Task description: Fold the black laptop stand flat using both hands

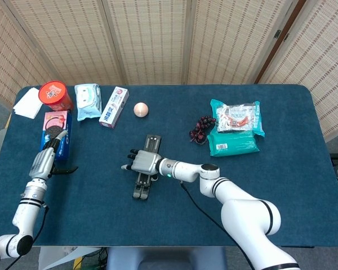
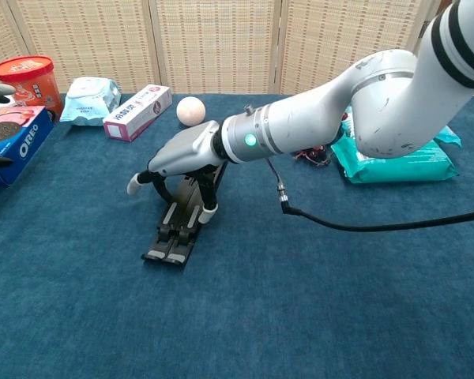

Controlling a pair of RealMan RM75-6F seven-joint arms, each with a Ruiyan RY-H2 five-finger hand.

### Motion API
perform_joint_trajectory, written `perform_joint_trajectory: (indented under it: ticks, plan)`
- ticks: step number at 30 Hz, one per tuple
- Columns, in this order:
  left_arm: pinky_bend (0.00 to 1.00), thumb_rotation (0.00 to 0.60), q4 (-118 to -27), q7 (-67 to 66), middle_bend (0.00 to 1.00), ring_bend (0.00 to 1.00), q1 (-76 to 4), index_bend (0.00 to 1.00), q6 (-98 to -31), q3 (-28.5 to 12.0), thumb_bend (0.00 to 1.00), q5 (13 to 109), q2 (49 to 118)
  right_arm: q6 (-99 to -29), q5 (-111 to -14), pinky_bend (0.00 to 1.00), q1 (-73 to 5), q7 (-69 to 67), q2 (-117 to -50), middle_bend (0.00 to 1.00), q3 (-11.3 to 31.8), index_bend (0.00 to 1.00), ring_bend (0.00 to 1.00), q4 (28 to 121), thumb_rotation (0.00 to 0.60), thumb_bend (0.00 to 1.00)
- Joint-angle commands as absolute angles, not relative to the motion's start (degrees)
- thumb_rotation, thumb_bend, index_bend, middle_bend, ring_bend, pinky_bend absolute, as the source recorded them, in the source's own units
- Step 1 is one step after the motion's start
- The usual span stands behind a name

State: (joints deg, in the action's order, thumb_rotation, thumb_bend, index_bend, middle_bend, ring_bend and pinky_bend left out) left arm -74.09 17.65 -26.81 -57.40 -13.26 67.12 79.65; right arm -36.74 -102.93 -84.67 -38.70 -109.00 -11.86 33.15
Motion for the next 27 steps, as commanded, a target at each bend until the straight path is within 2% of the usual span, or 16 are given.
perform_joint_trajectory:
  ticks: [1, 5, 7, 14, 19, 23, 27]
  plan:
    - [0.05, 0.6, -74.04, 17.72, 0.07, 0.05, -26.82, 0.0, -57.43, -13.29, 0.12, 67.18, 79.62, -37.14, -102.81, 0.0, -84.5, -38.94, -108.51, 0.4, -11.82, 0.0, 0.05, 33.57, 0.6, 0.12]
    - [0.05, 0.6, -73.82, 17.67, 0.07, 0.05, -26.99, 0.0, -57.49, -13.43, 0.12, 67.35, 79.66, -37.77, -101.9, 0.0, -84.02, -38.15, -106.9, 0.07, -10.97, 0.0, 0.0, 35.39, 0.6, 0.12]
    - [0.05, 0.6, -73.79, 17.53, 0.07, 0.05, -27.1, 0.0, -57.57, -13.45, 0.12, 67.52, 79.72, -36.22, -100.27, 0.0, -83.93, -37.29, -105.57, 0.01, -9.75, 0.0, 0.0, 37.76, 0.6, 0.12]
    - [0.05, 0.6, -74.54, 16.36, 0.07, 0.05, -26.98, 0.0, -57.78, -12.86, 0.12, 68.03, 79.26, -38.27, -92.75, 0.0, -79.86, -26.69, -97.58, 0.0, -3.03, 0.0, 0.0, 49.74, 0.6, 0.12]
    - [0.05, 0.6, -76.4, 14.34, 0.07, 0.05, -26.58, 0.0, -58.73, -12.39, 0.12, 68.67, 77.59, -42.74, -81.06, 0.0, -70.82, -8.94, -86.38, 0.0, 1.54, 0.0, 0.0, 66.41, 0.6, 0.12]
    - [0.05, 0.6, -78.45, 11.74, 0.08, 0.05, -25.78, 0.0, -60.45, -11.97, 0.12, 68.92, 76.07, -50.93, -69.04, 0.0, -61.58, 7.45, -77.26, 0.0, 2.12, 0.0, 0.0, 81.66, 0.6, 0.12]
    - [0.05, 0.6, -80.27, 9.73, 0.09, 0.05, -24.75, 0.0, -62.56, -11.46, 0.12, 69.53, 74.74, -60.38, -61.44, 0.0, -53.97, 17.19, -71.22, 0.0, 0.87, 0.0, 0.0, 92.79, 0.6, 0.12]
